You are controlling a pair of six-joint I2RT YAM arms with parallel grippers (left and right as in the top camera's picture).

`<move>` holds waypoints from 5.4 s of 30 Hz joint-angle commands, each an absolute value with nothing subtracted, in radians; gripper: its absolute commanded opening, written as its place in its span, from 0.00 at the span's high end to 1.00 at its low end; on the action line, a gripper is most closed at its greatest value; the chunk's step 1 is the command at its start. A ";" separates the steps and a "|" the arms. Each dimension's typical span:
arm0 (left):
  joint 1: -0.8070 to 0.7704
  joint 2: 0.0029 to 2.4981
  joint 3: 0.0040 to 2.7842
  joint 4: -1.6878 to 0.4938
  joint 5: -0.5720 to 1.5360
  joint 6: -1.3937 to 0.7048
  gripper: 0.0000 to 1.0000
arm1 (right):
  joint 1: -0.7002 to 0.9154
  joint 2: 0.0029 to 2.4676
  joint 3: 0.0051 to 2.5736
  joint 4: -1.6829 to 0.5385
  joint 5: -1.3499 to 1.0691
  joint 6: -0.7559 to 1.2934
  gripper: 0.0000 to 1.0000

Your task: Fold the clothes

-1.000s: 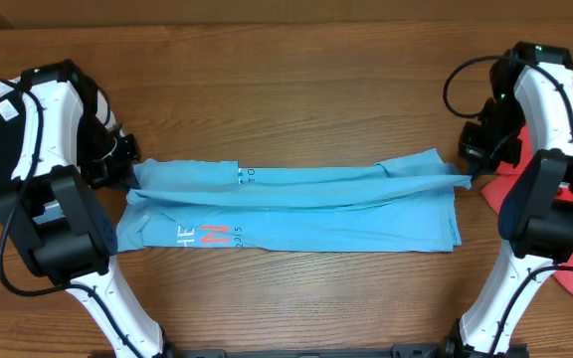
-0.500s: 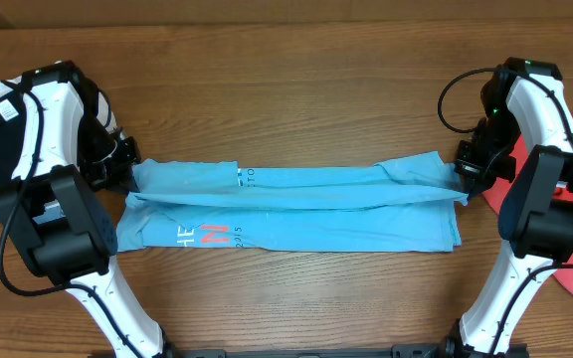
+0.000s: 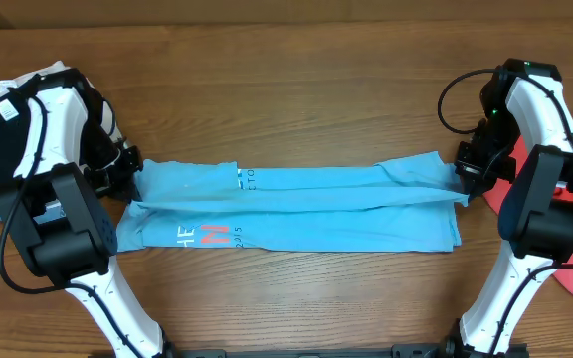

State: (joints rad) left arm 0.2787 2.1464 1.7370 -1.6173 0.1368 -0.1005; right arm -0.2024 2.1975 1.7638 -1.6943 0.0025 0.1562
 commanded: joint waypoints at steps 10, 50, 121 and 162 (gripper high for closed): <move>0.280 2.109 1.716 -1.618 0.121 -0.085 0.96 | -0.202 2.192 1.718 -1.693 0.009 0.153 0.92; 0.280 2.109 1.716 -1.595 0.097 -0.086 0.76 | -0.203 2.192 1.643 -1.689 0.051 0.158 0.88; 0.280 2.109 1.716 -1.584 0.104 -0.090 0.75 | -0.181 2.192 1.643 -1.059 0.043 0.213 0.96; 0.131 2.109 1.388 -1.317 0.096 -0.162 0.91 | -0.180 2.192 1.643 -1.108 0.044 0.206 0.92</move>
